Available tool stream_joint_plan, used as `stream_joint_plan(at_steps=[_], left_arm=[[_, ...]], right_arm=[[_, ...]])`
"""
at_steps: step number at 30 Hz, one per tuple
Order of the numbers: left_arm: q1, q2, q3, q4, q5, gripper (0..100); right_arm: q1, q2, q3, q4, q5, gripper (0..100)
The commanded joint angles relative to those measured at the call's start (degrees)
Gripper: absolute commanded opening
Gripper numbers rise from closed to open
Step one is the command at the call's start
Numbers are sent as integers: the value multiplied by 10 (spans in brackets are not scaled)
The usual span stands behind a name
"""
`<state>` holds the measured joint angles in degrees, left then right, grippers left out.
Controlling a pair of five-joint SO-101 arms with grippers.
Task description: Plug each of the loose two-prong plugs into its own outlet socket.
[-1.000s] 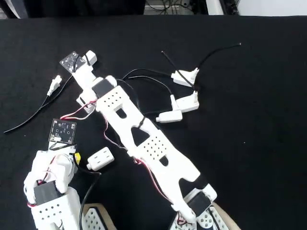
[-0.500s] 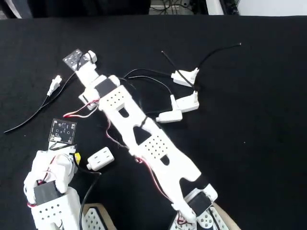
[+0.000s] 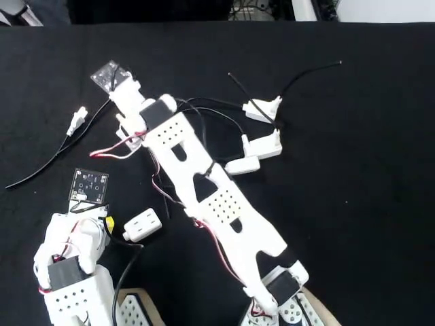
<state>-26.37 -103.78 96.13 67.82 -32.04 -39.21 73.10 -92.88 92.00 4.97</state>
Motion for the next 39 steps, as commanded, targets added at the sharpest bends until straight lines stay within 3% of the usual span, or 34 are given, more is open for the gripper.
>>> stream_joint_plan(at_steps=[1, 10, 17, 24, 31, 34, 39], left_arm=[[1, -5, 7, -12, -2, 249], [-1, -5, 7, -13, -2, 249], [-2, -5, 7, -13, -2, 249], [-2, -5, 7, -13, -2, 249], [-3, -5, 7, -11, -2, 249], [-3, -5, 7, -11, -2, 249], [-3, -5, 7, -11, -2, 249]], right_arm=[[6, -117, -29, 51, 6, 11], [22, -332, 12, 93, 9, 11], [21, -585, 335, 92, 34, 11], [-14, -842, 702, 89, 307, 12], [-29, -883, 990, 73, 623, 12], [-13, -864, 1117, -25, 691, 12], [36, -811, 1257, -261, 720, 12]])
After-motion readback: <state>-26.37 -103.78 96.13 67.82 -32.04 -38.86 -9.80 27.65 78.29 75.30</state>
